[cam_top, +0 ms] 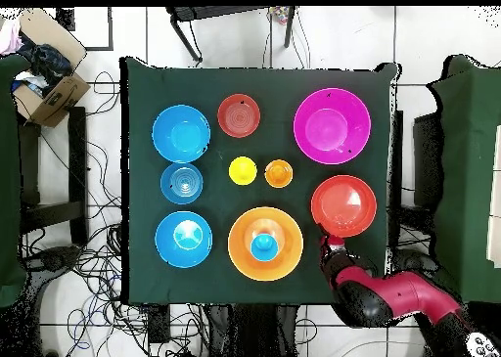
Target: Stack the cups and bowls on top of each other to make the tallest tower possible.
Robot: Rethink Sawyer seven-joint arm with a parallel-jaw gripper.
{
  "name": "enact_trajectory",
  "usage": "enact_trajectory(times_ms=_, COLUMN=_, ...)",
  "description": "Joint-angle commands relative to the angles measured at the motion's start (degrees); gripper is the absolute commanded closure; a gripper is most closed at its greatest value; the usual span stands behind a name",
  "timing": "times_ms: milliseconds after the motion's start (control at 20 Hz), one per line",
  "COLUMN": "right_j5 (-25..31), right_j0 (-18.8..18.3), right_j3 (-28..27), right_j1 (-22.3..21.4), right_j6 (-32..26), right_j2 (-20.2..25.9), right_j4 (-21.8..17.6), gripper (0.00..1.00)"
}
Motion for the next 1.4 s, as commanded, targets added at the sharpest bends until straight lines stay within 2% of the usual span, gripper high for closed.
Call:
enact_trajectory(times_ms=50, right_j5=3.6, right_j0=1.6, right_j3=-1.49, right_j1=-0.95, right_j6=3.62, right_j2=-0.22, right_j4=1.39, gripper=0.0)
enact_trajectory(times_ms=300, right_j5=5.29, right_j0=-0.38, right_j3=-1.87, right_j1=-1.27, right_j6=4.47, right_j2=0.67, right_j4=6.44, gripper=0.0)
enact_trajectory(times_ms=650, right_j5=6.53, right_j0=-1.52, right_j3=-1.91, right_j1=-1.75, right_j6=3.51, right_j2=1.83, right_j4=11.14, gripper=0.0)
enact_trajectory(times_ms=850, right_j5=6.25, right_j0=-1.21, right_j3=-2.13, right_j1=-1.59, right_j6=3.7, right_j2=1.36, right_j4=12.03, gripper=0.0)
enact_trajectory(times_ms=1400, right_j5=6.62, right_j0=-4.3, right_j3=-5.69, right_j1=3.84, right_j6=0.31, right_j2=0.85, right_j4=11.88, gripper=0.0)
